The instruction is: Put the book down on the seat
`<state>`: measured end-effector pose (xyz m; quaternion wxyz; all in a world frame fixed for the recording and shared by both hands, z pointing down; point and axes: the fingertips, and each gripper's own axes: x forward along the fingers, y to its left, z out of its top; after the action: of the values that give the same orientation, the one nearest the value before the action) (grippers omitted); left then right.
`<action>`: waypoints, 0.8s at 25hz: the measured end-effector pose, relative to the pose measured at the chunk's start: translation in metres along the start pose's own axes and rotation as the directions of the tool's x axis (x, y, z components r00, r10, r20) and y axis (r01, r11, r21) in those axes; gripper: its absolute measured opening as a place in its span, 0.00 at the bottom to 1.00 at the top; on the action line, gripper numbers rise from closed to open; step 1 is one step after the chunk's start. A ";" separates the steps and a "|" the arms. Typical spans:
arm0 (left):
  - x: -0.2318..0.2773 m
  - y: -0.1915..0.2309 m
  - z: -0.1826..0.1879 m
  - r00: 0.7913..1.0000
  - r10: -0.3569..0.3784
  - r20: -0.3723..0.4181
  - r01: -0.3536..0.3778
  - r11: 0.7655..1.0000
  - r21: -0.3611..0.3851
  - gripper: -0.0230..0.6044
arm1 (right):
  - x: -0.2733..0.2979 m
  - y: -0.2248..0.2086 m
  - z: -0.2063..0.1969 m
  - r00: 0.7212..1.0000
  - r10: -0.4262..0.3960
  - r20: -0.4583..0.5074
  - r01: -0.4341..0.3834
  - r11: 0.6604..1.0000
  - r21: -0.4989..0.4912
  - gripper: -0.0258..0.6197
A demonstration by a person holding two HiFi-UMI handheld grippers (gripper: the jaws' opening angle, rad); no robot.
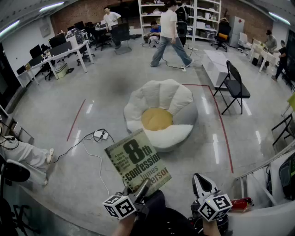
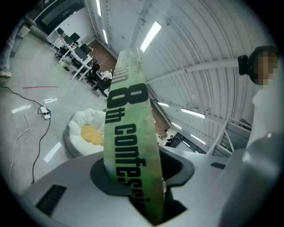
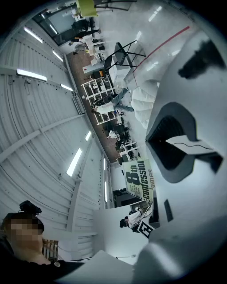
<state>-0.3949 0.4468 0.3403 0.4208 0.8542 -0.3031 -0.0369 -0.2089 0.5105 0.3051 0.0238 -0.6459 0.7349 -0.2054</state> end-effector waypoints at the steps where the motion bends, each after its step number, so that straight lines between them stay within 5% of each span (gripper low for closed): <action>1: -0.002 0.000 0.001 1.000 -0.001 0.001 0.001 1.000 -0.005 0.33 | -0.001 0.003 0.000 1.000 0.003 0.002 -0.003 1.000 0.001 0.06; 20: 0.035 0.002 0.003 1.000 -0.010 0.008 0.010 0.999 -0.039 0.33 | 0.018 -0.022 0.008 0.999 -0.039 -0.009 0.039 0.998 0.048 0.06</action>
<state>-0.3686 0.4242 0.3466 0.4361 0.8472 -0.2997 -0.0480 -0.1888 0.4889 0.3097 0.0323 -0.6585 0.7170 -0.2264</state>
